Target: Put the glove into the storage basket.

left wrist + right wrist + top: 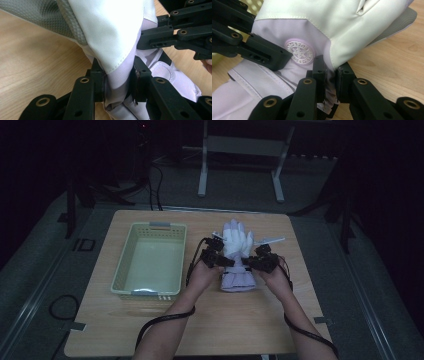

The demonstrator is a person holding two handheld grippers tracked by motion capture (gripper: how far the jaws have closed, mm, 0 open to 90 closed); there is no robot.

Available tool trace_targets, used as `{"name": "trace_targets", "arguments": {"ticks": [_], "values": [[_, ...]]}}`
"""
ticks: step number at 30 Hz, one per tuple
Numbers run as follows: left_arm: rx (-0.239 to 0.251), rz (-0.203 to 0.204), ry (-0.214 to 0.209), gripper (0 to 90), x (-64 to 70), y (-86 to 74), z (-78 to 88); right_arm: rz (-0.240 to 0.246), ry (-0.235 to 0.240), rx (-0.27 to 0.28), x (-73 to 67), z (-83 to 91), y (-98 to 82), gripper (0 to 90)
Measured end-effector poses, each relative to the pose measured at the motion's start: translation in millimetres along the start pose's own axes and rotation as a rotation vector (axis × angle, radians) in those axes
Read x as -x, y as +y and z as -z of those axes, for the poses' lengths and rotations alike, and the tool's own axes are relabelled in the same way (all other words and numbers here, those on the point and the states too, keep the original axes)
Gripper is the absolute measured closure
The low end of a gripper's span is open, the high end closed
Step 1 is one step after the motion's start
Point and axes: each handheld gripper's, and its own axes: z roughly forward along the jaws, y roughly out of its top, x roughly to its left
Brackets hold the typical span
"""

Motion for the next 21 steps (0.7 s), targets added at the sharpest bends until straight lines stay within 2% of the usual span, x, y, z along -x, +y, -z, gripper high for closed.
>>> {"name": "trace_targets", "arguments": {"ticks": [8,13,14,21], "values": [[0.018,-0.048,-0.011,69.2,12.8,12.6,25.4,0.012,0.015,0.051,-7.6,26.7,13.0,80.5],[0.017,-0.078,-0.002,69.2,19.7,20.6,38.2,0.025,0.015,0.080,-13.6,40.8,22.1,80.5],[0.015,-0.090,0.004,69.2,21.9,24.1,45.0,0.027,0.016,0.084,-15.1,43.0,24.0,80.5],[0.012,-0.106,0.007,69.2,20.7,27.5,66.9,0.044,0.028,0.105,-27.8,50.8,37.1,80.4]]}}
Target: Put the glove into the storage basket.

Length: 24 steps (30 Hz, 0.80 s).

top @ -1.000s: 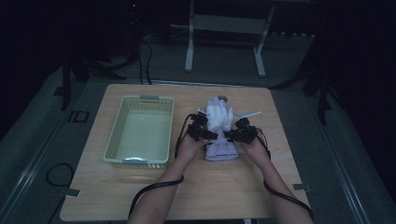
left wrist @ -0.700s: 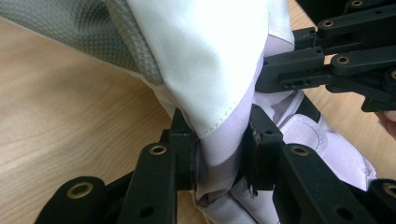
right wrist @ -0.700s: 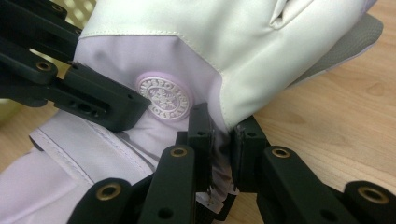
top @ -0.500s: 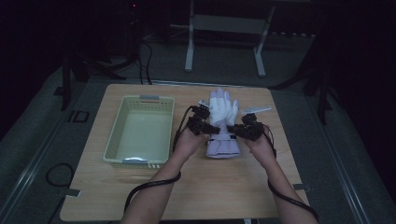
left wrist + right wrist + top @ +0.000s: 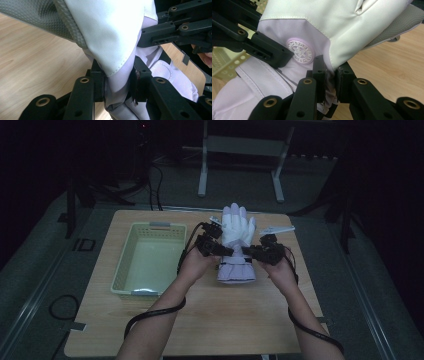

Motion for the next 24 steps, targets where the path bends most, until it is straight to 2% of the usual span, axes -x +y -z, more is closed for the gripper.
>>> {"name": "trace_targets", "arguments": {"ticks": [6,13,24], "values": [[0.009,-0.012,0.011,69.2,-5.6,-1.3,16.1,0.019,-0.006,0.007,-13.4,-2.6,11.3,80.5],[0.003,-0.018,-0.001,69.1,-16.3,-5.3,32.4,0.034,0.002,0.010,-27.4,-7.3,21.5,80.5],[0.014,-0.006,0.009,69.1,-36.8,-15.8,64.7,0.063,0.015,0.002,-55.0,-22.6,42.9,80.5]]}}
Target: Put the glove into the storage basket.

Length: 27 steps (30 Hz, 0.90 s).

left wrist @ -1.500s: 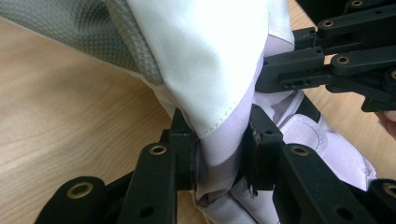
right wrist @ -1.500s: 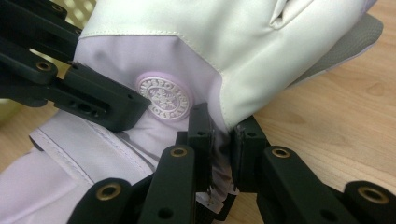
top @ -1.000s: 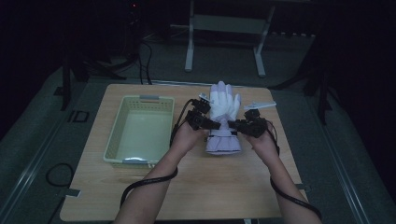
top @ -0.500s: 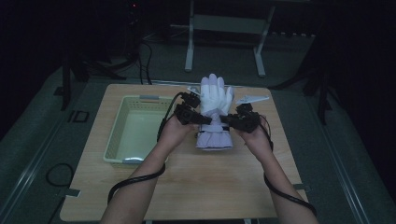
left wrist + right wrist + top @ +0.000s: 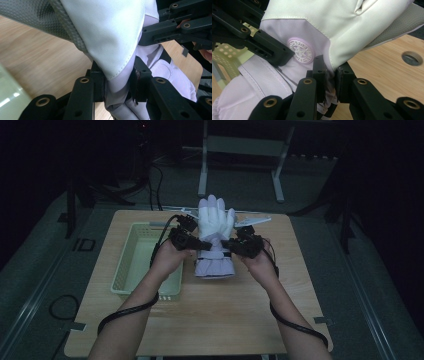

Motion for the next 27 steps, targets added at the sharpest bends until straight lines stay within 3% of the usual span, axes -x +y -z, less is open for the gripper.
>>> {"name": "trace_targets", "arguments": {"ticks": [12,19,27], "values": [[-0.019,-0.011,0.042,69.0,-26.6,-14.6,46.0,0.039,0.032,0.003,-39.4,-26.0,27.9,80.5],[-0.028,-0.017,0.071,68.9,-39.8,-23.2,69.4,0.038,0.055,0.010,-59.2,-40.7,40.4,80.5],[-0.026,0.014,0.091,68.8,-63.7,-43.7,91.7,0.048,0.072,-0.003,-85.2,-66.9,53.3,80.5]]}}
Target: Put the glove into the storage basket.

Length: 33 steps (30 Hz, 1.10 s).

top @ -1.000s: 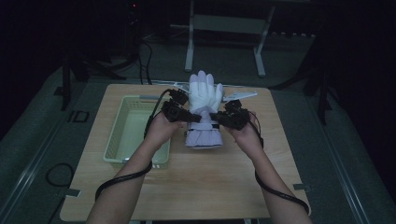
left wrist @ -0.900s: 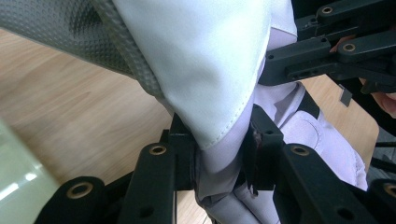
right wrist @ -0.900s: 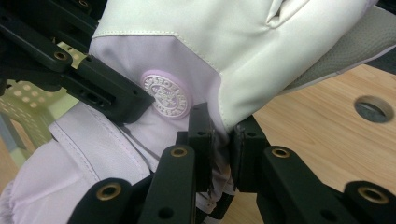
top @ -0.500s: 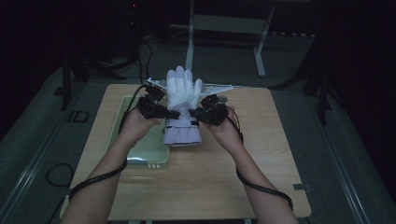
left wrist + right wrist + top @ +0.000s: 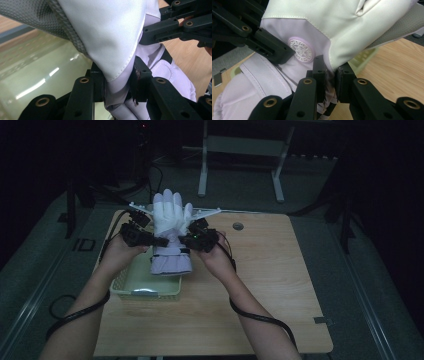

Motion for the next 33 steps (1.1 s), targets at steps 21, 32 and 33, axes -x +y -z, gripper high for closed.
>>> {"name": "trace_targets", "arguments": {"ticks": [21,32,33], "values": [[0.017,0.063,0.038,68.6,-49.1,-50.0,25.1,0.039,0.021,-0.034,-49.2,-59.1,18.9,80.6],[-0.072,0.092,0.031,68.6,-56.4,-63.6,-24.3,0.000,-0.065,-0.151,-44.6,-89.9,-12.8,80.7],[-0.082,0.087,0.031,68.6,-56.4,-63.7,-27.2,-0.023,-0.085,-0.160,-45.7,-91.8,-15.7,80.7]]}}
